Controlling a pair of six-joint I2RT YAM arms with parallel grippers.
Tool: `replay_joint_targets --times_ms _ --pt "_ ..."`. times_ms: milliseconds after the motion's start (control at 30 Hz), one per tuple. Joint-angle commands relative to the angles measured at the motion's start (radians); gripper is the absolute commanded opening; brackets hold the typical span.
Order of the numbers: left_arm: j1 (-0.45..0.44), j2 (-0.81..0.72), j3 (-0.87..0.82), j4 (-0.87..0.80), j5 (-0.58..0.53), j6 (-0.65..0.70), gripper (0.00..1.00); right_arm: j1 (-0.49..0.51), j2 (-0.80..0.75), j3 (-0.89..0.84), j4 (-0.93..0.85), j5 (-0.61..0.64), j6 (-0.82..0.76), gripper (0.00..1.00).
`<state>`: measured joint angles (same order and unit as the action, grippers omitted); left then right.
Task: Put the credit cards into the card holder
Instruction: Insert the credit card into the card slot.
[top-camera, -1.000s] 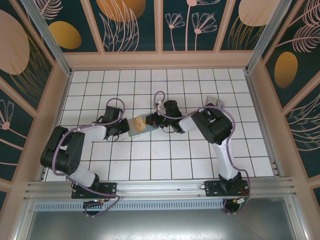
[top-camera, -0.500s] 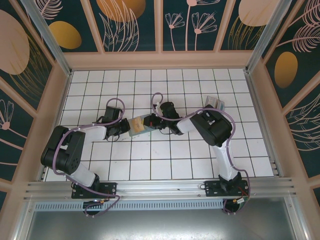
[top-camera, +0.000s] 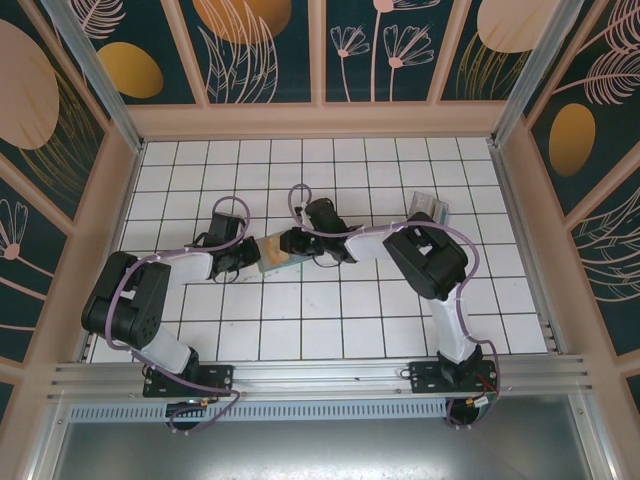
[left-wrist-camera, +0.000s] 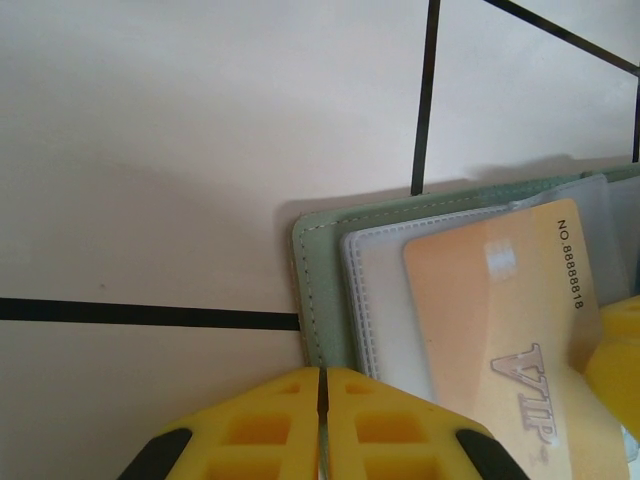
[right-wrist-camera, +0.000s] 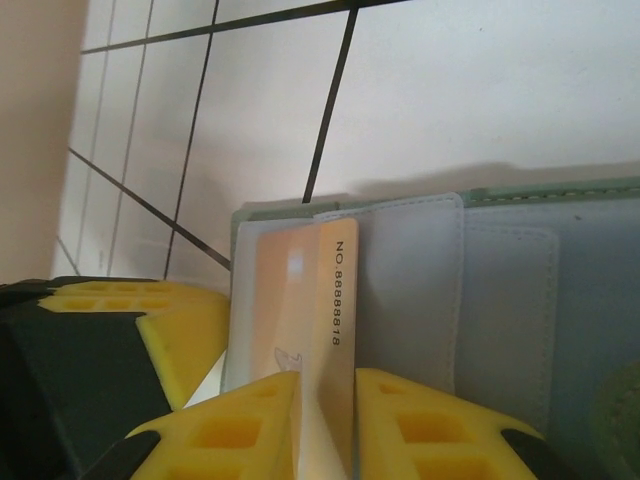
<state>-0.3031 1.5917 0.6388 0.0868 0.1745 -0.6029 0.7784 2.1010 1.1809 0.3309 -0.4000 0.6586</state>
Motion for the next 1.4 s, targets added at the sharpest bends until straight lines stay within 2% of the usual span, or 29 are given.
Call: replay_joint_targets --times_ms 0,133,267,500,733,933,1367 --pt "-0.009 0.024 -0.025 -0.015 0.045 -0.006 0.10 0.022 -0.019 0.024 -0.096 0.070 -0.054 0.23" --pt "-0.009 0.011 -0.037 -0.008 0.038 -0.014 0.10 0.037 -0.019 0.042 -0.138 0.110 -0.071 0.28" --pt "-0.008 0.002 -0.045 -0.002 0.043 -0.019 0.09 0.064 -0.022 0.079 -0.219 0.201 -0.117 0.36" --pt "0.020 0.003 -0.063 0.016 0.081 -0.060 0.08 0.087 -0.006 0.147 -0.313 0.284 -0.160 0.41" --pt "0.025 0.000 -0.068 0.034 0.113 -0.066 0.05 0.105 0.003 0.182 -0.347 0.312 -0.182 0.41" --pt "0.026 0.016 -0.073 0.077 0.154 -0.078 0.04 0.123 0.012 0.185 -0.344 0.277 -0.181 0.41" --pt "0.025 0.016 -0.085 0.122 0.200 -0.102 0.04 0.176 0.028 0.229 -0.381 0.292 -0.155 0.42"
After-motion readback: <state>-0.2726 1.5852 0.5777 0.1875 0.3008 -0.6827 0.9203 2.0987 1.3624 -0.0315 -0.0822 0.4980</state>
